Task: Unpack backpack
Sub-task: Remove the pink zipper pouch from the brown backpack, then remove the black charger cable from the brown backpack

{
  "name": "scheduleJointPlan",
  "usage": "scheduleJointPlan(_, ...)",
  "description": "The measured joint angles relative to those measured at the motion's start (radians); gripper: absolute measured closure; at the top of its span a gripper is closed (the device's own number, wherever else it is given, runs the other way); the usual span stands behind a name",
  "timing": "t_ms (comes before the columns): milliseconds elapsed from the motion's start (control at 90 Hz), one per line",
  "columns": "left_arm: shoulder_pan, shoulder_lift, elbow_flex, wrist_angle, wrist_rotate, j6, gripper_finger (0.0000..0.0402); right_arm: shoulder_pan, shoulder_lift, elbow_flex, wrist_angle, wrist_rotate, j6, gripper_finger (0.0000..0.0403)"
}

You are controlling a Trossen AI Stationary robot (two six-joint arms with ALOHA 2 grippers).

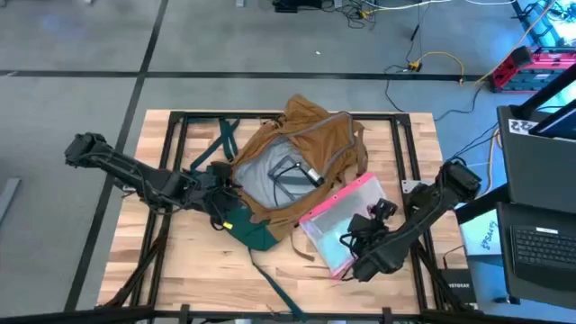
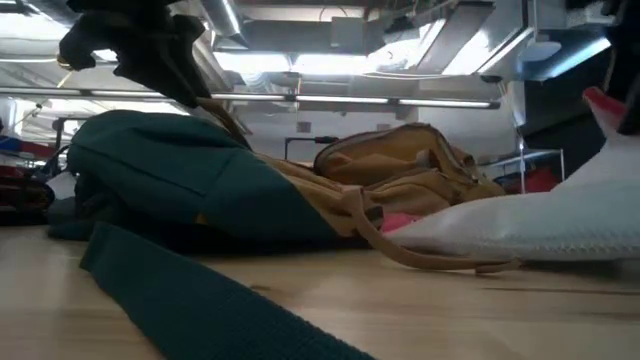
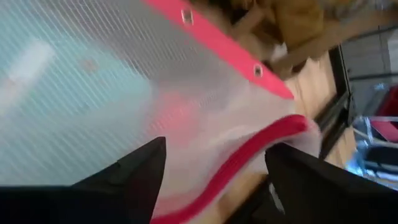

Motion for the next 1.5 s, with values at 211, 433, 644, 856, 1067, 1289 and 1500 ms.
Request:
scheduleJointPlan(211, 0.0, 0.0, 0.0, 0.0, 0.0, 0.0, 0.0278, -0.004, 0.001, 0.026, 0.157, 0.197, -0.1, 0.0143)
scheduleJointPlan(433, 0.0, 0.0, 0.0, 0.0, 0.0, 0.002, 0.0278, -0.071, 0.001, 0.024, 0.353, 0.351, -0.293, 0.0143)
scheduleJointPlan(644, 0.0, 0.0, 0.0, 0.005, 0.0, 0.0, 0.0279, -0.244, 0.004, 0.022, 0.6, 0.401, -0.596, 0.0143)
scheduleJointPlan(856, 0.0, 0.0, -0.01, 0.006, 0.0, -0.006, 0.0279, -0.447, 0.004, 0.022, 0.892, 0.241, -1.038, 0.0143)
scheduleJointPlan(1067, 0.0, 0.0, -0.055, 0.008, 0.016, -0.014, 0.0279, -0.585, 0.039, 0.021, 1.037, 0.007, -1.284, 0.0143)
scheduleJointPlan(1289, 0.0, 0.0, -0.082, 0.014, 0.026, -0.025, 0.0279, -0.699, 0.111, 0.021, 1.113, -0.142, -1.423, 0.0143)
scheduleJointPlan(1500, 0.0, 0.0, -0.082, 0.037, 0.026, 0.003, 0.0279, -0.75, 0.191, 0.021, 1.179, -0.171, -1.503, 0.0143)
